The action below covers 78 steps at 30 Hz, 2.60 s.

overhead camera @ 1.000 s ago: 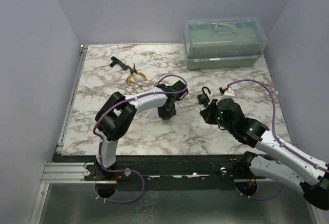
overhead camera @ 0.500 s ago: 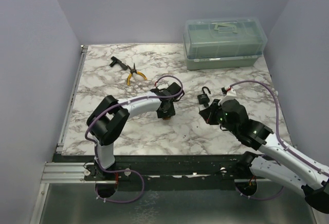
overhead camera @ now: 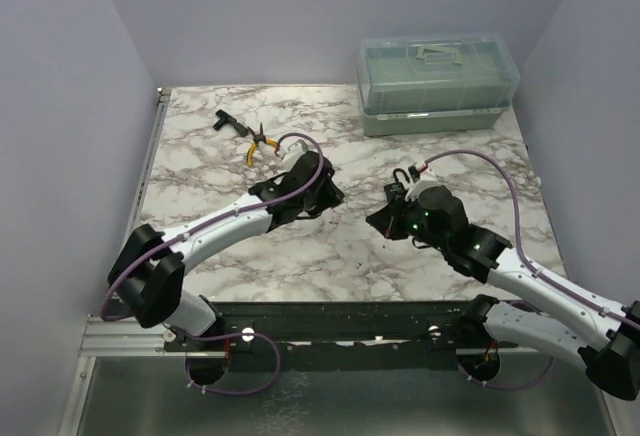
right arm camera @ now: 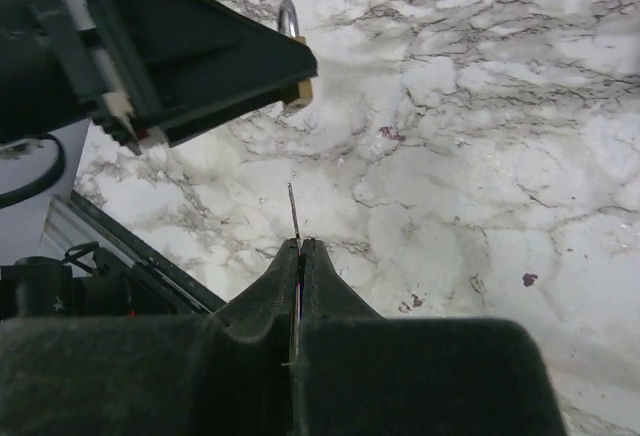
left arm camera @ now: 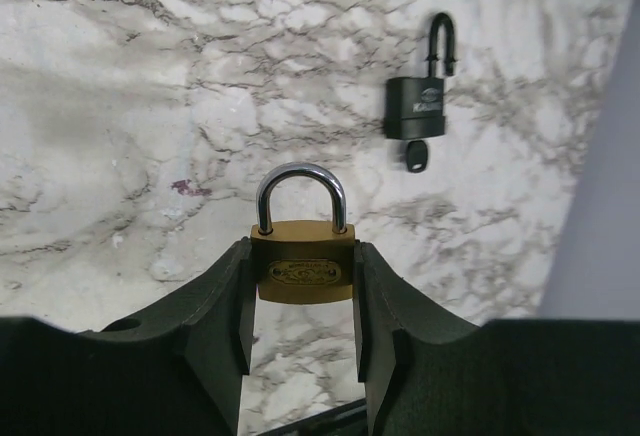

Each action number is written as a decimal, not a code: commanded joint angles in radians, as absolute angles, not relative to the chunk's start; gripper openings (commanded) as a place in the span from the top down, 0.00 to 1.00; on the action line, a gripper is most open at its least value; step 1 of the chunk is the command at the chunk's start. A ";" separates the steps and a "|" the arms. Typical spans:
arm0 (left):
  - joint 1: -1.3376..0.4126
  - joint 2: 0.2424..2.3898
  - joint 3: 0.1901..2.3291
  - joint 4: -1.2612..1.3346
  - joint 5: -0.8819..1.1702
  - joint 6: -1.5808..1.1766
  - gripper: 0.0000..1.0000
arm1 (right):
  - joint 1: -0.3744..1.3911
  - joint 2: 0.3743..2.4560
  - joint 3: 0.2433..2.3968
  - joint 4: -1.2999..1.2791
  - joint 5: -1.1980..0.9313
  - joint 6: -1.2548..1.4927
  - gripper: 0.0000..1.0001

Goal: Unlock with the key

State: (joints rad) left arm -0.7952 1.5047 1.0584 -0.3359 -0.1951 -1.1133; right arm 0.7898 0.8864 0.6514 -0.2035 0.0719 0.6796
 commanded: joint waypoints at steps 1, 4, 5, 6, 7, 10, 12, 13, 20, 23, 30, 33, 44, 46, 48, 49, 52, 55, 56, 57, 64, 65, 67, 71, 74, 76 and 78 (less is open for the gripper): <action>-0.750 1.379 0.977 -0.227 -0.193 -1.261 1.00 | 0.787 0.964 0.669 -0.108 -0.015 0.671 1.00; -0.721 1.301 0.911 -0.184 -0.177 -1.327 1.00 | 0.791 1.021 0.677 -0.069 -0.044 0.670 1.00; -0.714 1.273 0.883 -0.159 -0.171 -1.349 1.00 | 0.791 1.036 0.678 -0.057 -0.050 0.670 1.00; -0.706 1.255 0.857 -0.132 -0.159 -1.365 1.00 | 0.793 1.052 0.683 -0.045 -0.054 0.669 1.00; -0.699 1.235 0.836 -0.111 -0.146 -1.378 1.00 | 0.794 1.068 0.688 -0.035 -0.058 0.668 1.00; -0.683 1.202 0.805 -0.092 -0.113 -1.404 1.00 | 0.800 1.110 0.718 -0.011 -0.073 0.662 1.00; -0.680 1.194 0.794 -0.086 -0.097 -1.416 1.00 | 0.806 1.140 0.740 0.005 -0.084 0.656 1.00; -0.679 1.191 0.787 -0.083 -0.088 -1.422 1.00 | 0.809 1.155 0.753 0.020 -0.086 0.652 1.00; -0.679 1.184 0.744 -0.017 -0.049 -1.455 1.00 | 0.824 1.257 0.814 0.039 -0.095 0.626 1.00; -0.679 1.191 0.740 -0.005 -0.037 -1.458 1.00 | 0.828 1.279 0.831 0.036 -0.094 0.615 1.00; -0.679 1.203 0.732 0.033 -0.028 -1.446 1.00 | 0.829 1.296 0.834 0.029 -0.086 0.607 1.00; -0.679 1.211 0.732 0.039 -0.020 -1.443 1.00 | 0.828 1.301 0.834 0.028 -0.078 0.609 1.00; -0.680 1.210 0.707 0.052 -0.016 -1.436 1.00 | 0.829 1.290 0.847 0.002 -0.022 0.583 1.00; -0.680 1.211 0.709 0.053 -0.014 -1.434 1.00 | 0.829 1.291 0.850 0.002 -0.019 0.583 1.00; -0.680 1.211 0.710 0.055 -0.012 -1.433 1.00 | 0.828 1.293 0.849 0.002 -0.013 0.583 1.00; -0.680 1.212 0.709 0.057 -0.011 -1.433 1.00 | 0.828 1.293 0.851 0.002 -0.011 0.583 1.00; -0.680 1.209 0.708 0.060 -0.006 -1.434 1.00 | 0.828 1.295 0.851 -0.019 -0.006 0.584 1.00; -0.680 1.204 0.702 0.062 -0.011 -1.437 1.00 | 0.829 1.292 0.847 -0.030 -0.006 0.587 1.00; -0.680 1.200 0.700 0.063 -0.011 -1.437 1.00 | 0.828 1.292 0.846 -0.031 0.019 0.587 1.00; -0.681 1.198 0.697 0.064 -0.012 -1.437 1.00 | 0.828 1.290 0.845 -0.031 0.022 0.588 1.00; -0.680 1.200 0.689 0.070 -0.005 -1.439 1.00 | 0.828 1.289 0.846 -0.029 0.031 0.588 1.00; -0.680 1.198 0.688 0.072 -0.005 -1.439 1.00 | 0.828 1.290 0.847 -0.028 0.032 0.588 1.00; -0.681 1.196 0.688 0.074 -0.005 -1.439 1.00 | 0.829 1.291 0.849 -0.027 0.030 0.588 1.00; -0.680 1.199 0.690 0.078 -0.002 -1.436 1.00 | 0.828 1.299 0.853 -0.026 0.022 0.588 1.00; -0.682 1.206 0.690 0.083 -0.001 -1.434 1.00 | 0.828 1.306 0.858 -0.022 0.014 0.589 1.00; -0.681 1.209 0.687 0.090 0.000 -1.435 1.00 | 0.828 1.310 0.861 -0.020 0.009 0.589 1.00; -0.683 1.210 0.683 0.102 -0.002 -1.436 1.00 | 0.829 1.315 0.866 -0.018 0.005 0.589 1.00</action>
State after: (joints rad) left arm -0.6815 1.2125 0.6945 0.0498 -0.0296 -1.4178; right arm 0.8238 1.2968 0.8280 -0.0227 -0.0044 0.6006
